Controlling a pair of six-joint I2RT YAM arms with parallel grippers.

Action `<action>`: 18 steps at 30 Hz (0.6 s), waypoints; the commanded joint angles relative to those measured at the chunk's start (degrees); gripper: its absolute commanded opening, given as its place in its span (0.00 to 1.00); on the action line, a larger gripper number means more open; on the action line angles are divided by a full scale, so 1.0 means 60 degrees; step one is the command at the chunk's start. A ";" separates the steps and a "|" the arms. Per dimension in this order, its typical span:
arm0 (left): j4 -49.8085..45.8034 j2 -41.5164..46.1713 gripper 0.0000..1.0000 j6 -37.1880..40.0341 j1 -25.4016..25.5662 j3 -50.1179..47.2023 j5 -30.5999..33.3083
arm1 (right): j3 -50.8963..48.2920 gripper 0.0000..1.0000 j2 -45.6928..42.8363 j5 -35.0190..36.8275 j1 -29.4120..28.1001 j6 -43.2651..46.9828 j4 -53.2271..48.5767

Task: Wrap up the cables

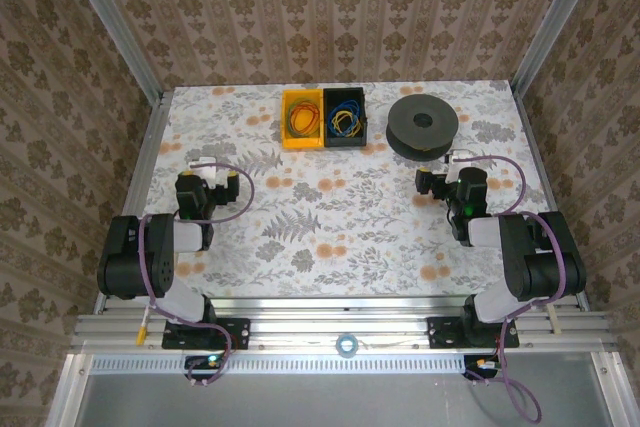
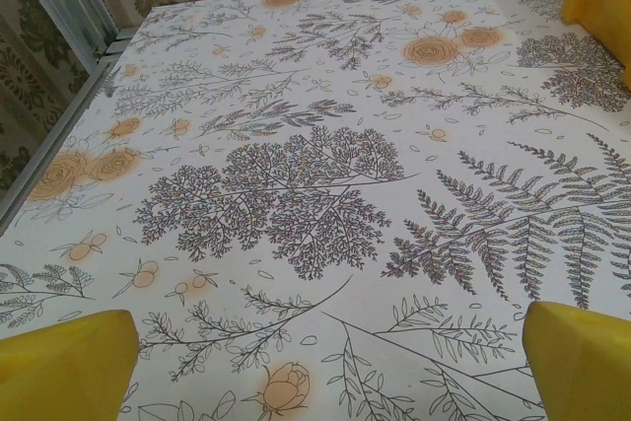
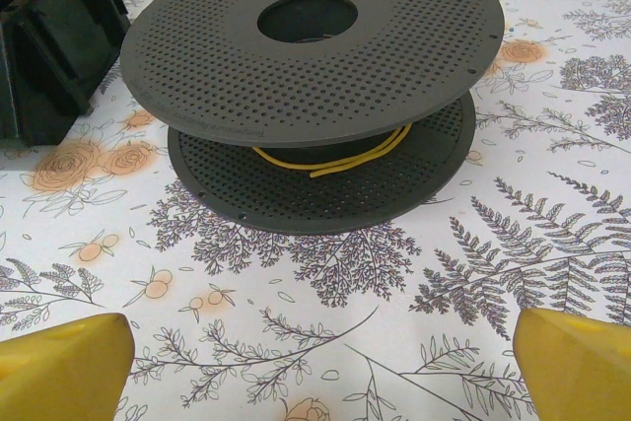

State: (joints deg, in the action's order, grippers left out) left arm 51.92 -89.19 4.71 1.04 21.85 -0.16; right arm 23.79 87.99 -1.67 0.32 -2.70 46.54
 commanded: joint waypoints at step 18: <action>-0.6547 0.2754 1.00 -0.1706 -0.0031 0.2311 0.2396 | 0.0872 1.00 -0.2801 0.0892 -0.0039 -0.0363 -0.3217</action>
State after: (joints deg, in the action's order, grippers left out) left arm 31.11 -77.17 -0.08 1.04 28.67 8.45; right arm 25.63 76.58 -0.34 0.32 -3.03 34.70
